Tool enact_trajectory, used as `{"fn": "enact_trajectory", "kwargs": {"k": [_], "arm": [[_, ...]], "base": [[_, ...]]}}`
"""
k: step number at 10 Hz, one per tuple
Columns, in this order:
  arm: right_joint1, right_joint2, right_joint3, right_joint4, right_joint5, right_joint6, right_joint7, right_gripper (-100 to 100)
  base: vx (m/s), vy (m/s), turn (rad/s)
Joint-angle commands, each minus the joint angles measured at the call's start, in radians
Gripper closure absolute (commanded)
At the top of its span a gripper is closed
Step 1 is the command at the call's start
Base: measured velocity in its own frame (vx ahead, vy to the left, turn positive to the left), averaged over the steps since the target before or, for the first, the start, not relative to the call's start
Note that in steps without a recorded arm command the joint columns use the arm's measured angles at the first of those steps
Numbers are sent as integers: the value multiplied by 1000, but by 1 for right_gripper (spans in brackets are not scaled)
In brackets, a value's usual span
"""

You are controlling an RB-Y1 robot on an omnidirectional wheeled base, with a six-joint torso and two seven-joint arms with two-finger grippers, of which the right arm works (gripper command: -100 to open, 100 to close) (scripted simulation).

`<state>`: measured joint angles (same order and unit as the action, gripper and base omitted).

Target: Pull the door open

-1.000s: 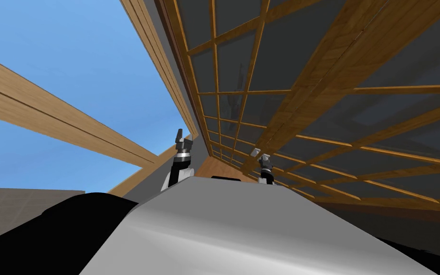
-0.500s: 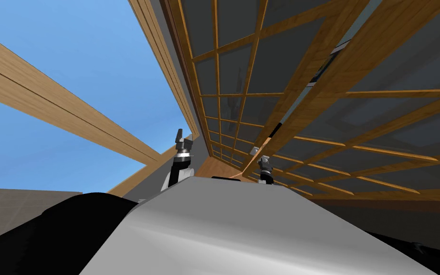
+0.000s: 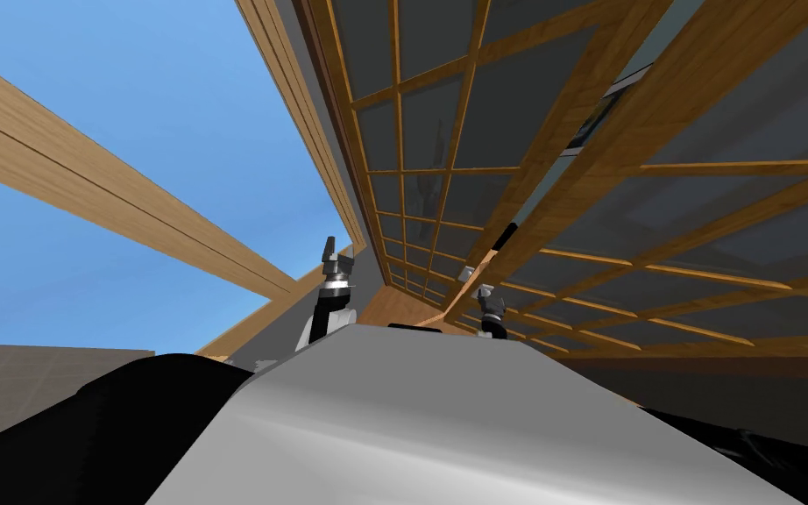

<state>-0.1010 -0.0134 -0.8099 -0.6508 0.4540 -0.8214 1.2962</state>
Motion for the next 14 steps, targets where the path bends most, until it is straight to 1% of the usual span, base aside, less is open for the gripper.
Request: {"fn": "enact_trajectory", "kwargs": {"k": [1, 3, 4, 6, 7, 8, 9, 10, 11, 12, 13, 14], "arm": [[7, -33, -19, 50, -11, -15, 2, 100], [7, -33, -19, 55, -11, -15, 2, 100], [33, -42, -21, 55, -30, -15, -31, 100], [33, -42, -21, 55, -30, -15, -31, 100], [42, -45, -21, 55, -37, -15, -42, 100], [42, -45, -21, 44, -37, -15, -42, 100], [42, -45, -21, 55, -37, -15, -42, 100], [42, -45, -21, 55, -37, -15, -42, 100], [60, -50, -23, 55, -50, -15, -64, 100], [60, -50, -23, 55, -50, -15, -64, 100], [69, -53, -23, 55, -56, -15, -75, 100], [69, -53, -23, 55, -56, -15, -75, 100]], "base": [[-42, 7, -7], [-5, 10, 3], [-72, 16, 33], [-63, 26, -21], [-39, 16, -2], [-38, 14, 25], [-23, 0, -16], [-15, -7, -9], [-49, 5, 9], [-66, 23, 11], [-75, 16, 7], [-54, 8, -23]]}}
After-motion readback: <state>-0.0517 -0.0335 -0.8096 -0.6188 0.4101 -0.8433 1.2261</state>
